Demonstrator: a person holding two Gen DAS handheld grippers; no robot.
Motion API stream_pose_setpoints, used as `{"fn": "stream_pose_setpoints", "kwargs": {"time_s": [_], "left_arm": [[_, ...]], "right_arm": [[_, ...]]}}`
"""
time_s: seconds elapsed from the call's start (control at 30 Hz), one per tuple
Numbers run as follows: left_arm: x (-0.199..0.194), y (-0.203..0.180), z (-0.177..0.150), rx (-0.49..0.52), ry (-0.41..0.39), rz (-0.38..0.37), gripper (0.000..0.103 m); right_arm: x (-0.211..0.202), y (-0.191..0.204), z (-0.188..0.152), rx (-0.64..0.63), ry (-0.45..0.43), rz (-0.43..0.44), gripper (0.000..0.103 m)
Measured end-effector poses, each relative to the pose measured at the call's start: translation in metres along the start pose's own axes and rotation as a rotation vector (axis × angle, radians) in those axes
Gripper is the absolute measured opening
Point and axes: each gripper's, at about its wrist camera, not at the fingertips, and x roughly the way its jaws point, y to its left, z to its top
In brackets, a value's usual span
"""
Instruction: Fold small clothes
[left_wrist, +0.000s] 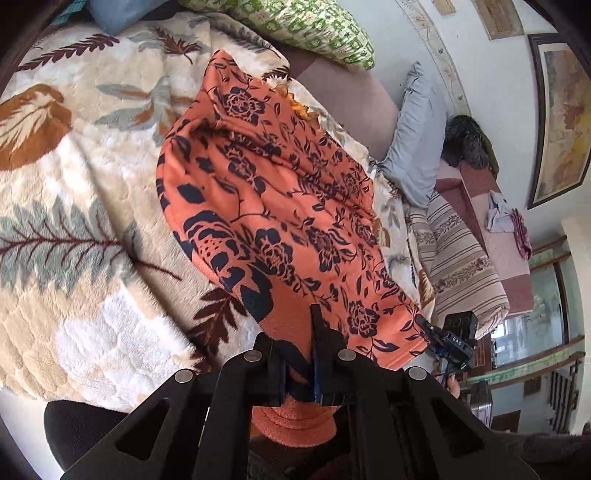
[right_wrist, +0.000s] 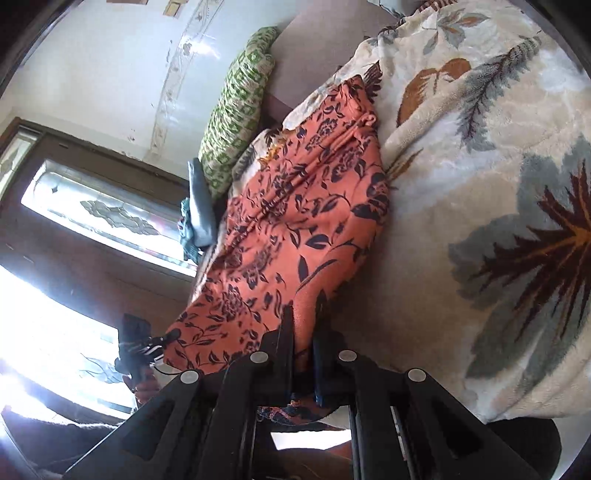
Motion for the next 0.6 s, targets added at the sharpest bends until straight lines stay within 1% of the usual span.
{"fn": "stream_pose_setpoints", "kwargs": {"time_s": [0.1,0.3,0.4,0.6], "left_arm": [[-0.006,-0.002,0.016,-0.011,-0.033,-0.025,0.008],[-0.012,0.002,0.058,-0.062,-0.109,-0.063,0.008],[-0.010,0.005,0.083,-0.084,-0.140,-0.057,0.008],[0.011,0.010,0.134,-0.110,-0.178,-0.033,0.008]], "right_arm": [[0.001,0.007,0.018,0.017,-0.045,0.043,0.007],[0.012,0.018,0.065,0.037,-0.120,0.095,0.007],[0.022,0.023,0.094,0.030,-0.150,0.100,0.007],[0.053,0.022,0.145,0.040,-0.192,0.104,0.007]]}}
